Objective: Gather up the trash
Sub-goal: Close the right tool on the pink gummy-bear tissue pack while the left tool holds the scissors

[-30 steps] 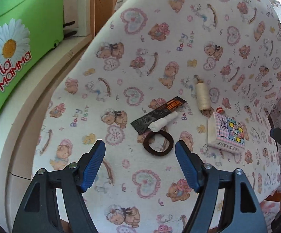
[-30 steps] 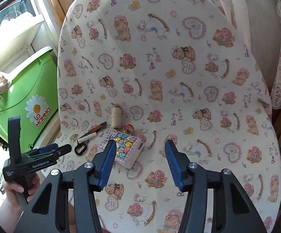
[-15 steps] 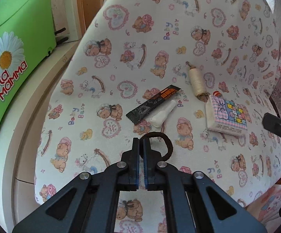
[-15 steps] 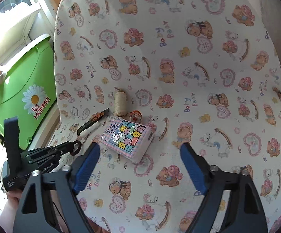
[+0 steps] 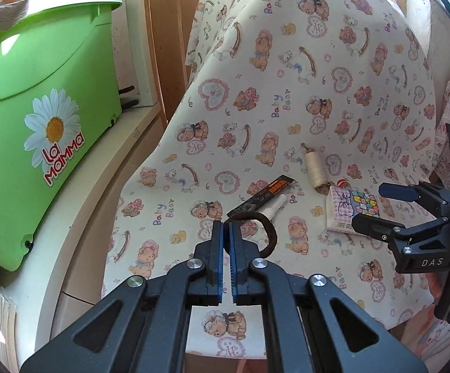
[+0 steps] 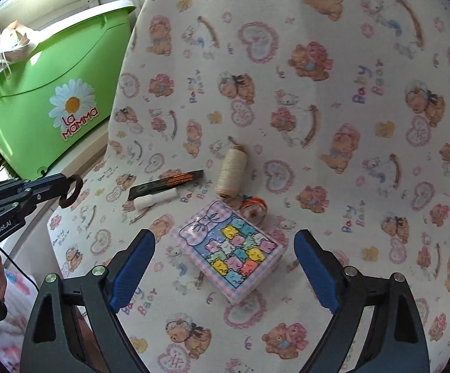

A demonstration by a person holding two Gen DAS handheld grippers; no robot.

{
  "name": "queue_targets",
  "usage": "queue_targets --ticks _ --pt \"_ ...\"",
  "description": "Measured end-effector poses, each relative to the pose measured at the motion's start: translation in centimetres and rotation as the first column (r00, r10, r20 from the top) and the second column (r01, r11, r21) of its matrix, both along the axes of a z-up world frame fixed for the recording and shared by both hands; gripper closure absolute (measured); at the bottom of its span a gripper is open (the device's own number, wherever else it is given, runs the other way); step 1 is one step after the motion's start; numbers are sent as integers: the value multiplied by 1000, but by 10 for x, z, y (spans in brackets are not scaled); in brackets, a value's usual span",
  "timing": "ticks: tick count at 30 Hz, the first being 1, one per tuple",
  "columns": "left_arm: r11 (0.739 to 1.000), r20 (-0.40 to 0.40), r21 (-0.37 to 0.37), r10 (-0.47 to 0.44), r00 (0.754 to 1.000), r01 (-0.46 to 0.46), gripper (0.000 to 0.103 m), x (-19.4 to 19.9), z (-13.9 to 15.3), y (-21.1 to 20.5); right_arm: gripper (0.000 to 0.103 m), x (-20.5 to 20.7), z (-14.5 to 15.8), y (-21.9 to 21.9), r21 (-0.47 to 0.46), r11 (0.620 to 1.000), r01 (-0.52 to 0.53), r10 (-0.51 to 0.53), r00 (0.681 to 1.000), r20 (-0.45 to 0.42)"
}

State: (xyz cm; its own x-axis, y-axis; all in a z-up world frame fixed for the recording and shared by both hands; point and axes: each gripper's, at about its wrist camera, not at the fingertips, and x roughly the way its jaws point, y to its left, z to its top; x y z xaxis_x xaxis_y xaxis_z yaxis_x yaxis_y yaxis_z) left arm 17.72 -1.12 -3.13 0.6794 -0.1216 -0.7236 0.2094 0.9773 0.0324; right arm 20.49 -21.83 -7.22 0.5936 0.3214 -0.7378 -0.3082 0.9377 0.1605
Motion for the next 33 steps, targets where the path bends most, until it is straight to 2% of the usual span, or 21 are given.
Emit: queue_targets --ticks 2,5,7,10,12,14,15,17,21,23,26,27,29,31,33 --pt "1000 -2 8 -6 1000 6 100 0 -2 -1 13 -1 -3 2 27 999 -18 19 999 -38" --pt "1000 -25 -25 -9 1000 8 100 0 -2 -1 19 -8 -1 7 59 996 -69 73 995 -72" --pt "1000 -20 -27 -17 1000 16 100 -4 2 -3 35 -16 4 11 78 991 -107 114 990 -81" --pt "1000 19 -6 -28 999 28 100 -12 11 -7 46 -27 10 16 45 992 -118 120 992 -48" --pt "999 25 -20 -30 999 31 100 -14 15 -7 46 -29 16 13 -37 999 -35 37 999 34" --pt "999 20 -41 -32 999 33 100 -14 17 -6 35 -23 16 8 -122 990 69 -56 993 106" --pt "999 17 -45 -30 999 31 100 -13 16 -6 23 -17 14 5 -135 987 91 -76 991 110" --pt "999 8 -47 -26 1000 26 100 -12 13 -5 21 -4 4 -6 -92 991 100 -97 995 36" --pt "999 7 -37 -10 1000 10 100 -12 9 0 21 8 -11 -24 148 983 108 -90 988 -126" --pt "999 8 -47 -1 1000 1 100 -12 11 3 22 5 -11 -19 195 979 52 -24 990 -141" --pt "998 7 -69 7 1000 -6 99 -12 14 8 22 -7 -13 11 214 969 -120 159 972 -175" --pt "997 8 -75 7 1000 -6 99 -12 15 9 24 -13 -13 22 200 965 -169 204 964 -171" --pt "997 12 -80 9 1000 -8 99 -13 16 10 26 -24 -9 41 40 985 -171 174 980 -98" --pt "997 17 -82 11 1000 -10 99 -13 18 9 26 -31 -6 51 -91 992 -83 83 997 5" --pt "996 18 -85 11 1000 -9 99 -12 18 9 26 -33 -7 53 -125 992 15 -8 998 58"
